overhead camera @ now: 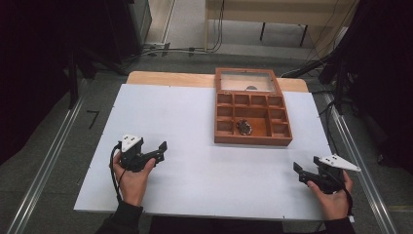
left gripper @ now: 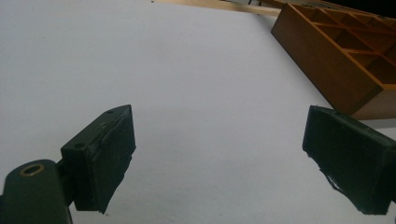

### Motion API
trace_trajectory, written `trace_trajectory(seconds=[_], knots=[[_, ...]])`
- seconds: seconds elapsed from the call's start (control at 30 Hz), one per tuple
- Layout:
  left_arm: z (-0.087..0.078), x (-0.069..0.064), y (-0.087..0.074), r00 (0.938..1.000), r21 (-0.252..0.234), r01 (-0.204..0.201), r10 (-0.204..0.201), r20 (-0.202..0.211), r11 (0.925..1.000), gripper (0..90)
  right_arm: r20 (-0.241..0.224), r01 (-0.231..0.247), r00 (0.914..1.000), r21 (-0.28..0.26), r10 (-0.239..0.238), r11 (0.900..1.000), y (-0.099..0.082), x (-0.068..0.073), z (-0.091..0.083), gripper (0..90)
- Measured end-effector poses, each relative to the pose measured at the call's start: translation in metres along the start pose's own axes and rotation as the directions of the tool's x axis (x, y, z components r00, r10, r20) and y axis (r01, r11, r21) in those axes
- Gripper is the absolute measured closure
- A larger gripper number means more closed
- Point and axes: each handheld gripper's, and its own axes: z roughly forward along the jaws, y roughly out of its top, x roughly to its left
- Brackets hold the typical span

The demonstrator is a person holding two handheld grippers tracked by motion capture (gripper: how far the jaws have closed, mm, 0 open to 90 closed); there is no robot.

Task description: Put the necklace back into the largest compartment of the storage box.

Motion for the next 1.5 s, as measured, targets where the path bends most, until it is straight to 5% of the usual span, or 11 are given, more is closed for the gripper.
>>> trace_trajectory(seconds=[1.0, 1.4, 1.5], knots=[[-0.013, 0.017, -0.007, 0.9998, 0.004, 0.007, -0.007, -0.017, 1.0000, 9.9, 0.004, -0.002, 1.0000, 0.003, 0.002, 1.0000, -0.001, -0.001, -0.001, 18.0], [-0.021, 0.033, -0.011, 0.9982, 0.006, 0.021, -0.021, -0.055, 0.9998, 9.5, 0.004, 0.000, 1.0000, 0.002, 0.000, 1.0000, -0.001, 0.000, 0.000, 17.6], [-0.019, 0.037, -0.013, 0.9969, 0.017, 0.010, -0.009, -0.078, 0.9998, 7.5, -0.026, -0.021, 0.9995, -0.009, 0.020, 0.9998, 0.001, 0.000, -0.003, 16.9]])
